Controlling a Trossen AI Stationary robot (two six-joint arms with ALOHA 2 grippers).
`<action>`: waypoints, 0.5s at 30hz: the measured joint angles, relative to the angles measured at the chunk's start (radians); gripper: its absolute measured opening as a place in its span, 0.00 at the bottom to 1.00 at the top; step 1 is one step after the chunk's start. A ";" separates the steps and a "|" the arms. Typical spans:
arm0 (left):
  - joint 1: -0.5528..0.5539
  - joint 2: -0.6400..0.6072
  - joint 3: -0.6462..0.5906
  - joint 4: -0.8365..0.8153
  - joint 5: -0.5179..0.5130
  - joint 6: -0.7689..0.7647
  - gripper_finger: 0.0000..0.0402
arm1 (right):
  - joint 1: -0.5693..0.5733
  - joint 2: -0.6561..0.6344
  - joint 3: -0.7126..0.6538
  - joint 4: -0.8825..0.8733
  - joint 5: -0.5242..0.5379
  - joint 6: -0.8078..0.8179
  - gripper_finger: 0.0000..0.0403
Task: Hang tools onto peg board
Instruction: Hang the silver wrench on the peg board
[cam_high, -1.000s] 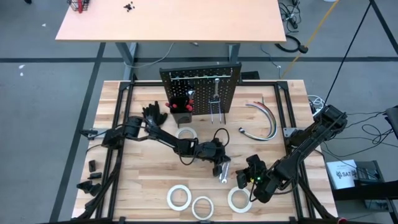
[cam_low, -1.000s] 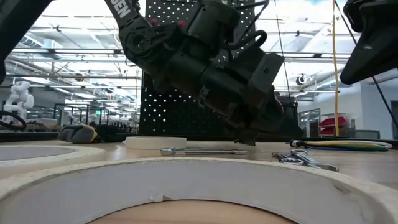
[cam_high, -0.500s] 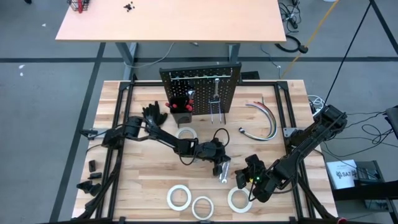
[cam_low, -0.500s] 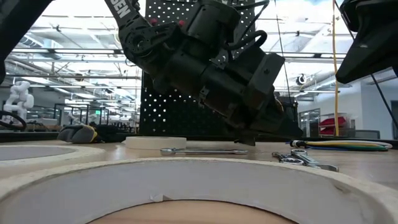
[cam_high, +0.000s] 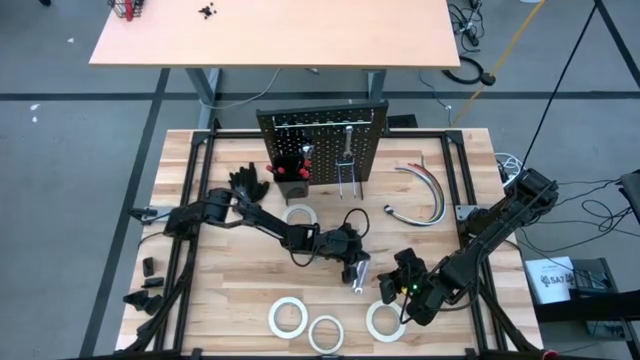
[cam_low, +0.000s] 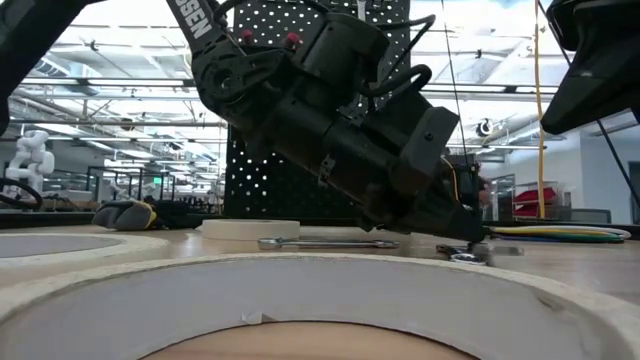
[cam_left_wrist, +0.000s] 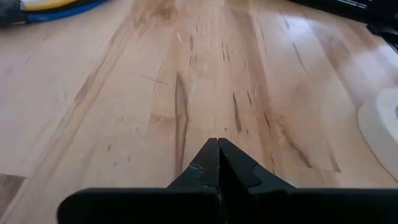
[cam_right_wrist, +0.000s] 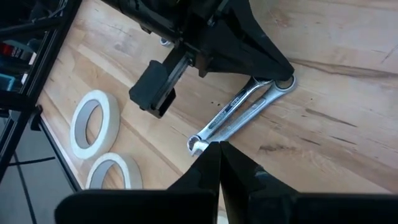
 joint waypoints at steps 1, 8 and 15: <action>0.000 0.000 0.000 0.001 0.000 0.000 0.00 | 0.000 0.000 0.000 0.000 0.000 -0.002 0.00; 0.002 -0.002 0.000 -0.030 0.004 0.000 0.00 | -0.003 0.000 0.000 0.028 0.000 -0.110 0.00; 0.002 -0.002 0.001 -0.043 0.011 0.000 0.00 | -0.010 0.000 0.000 0.077 -0.078 -0.420 0.00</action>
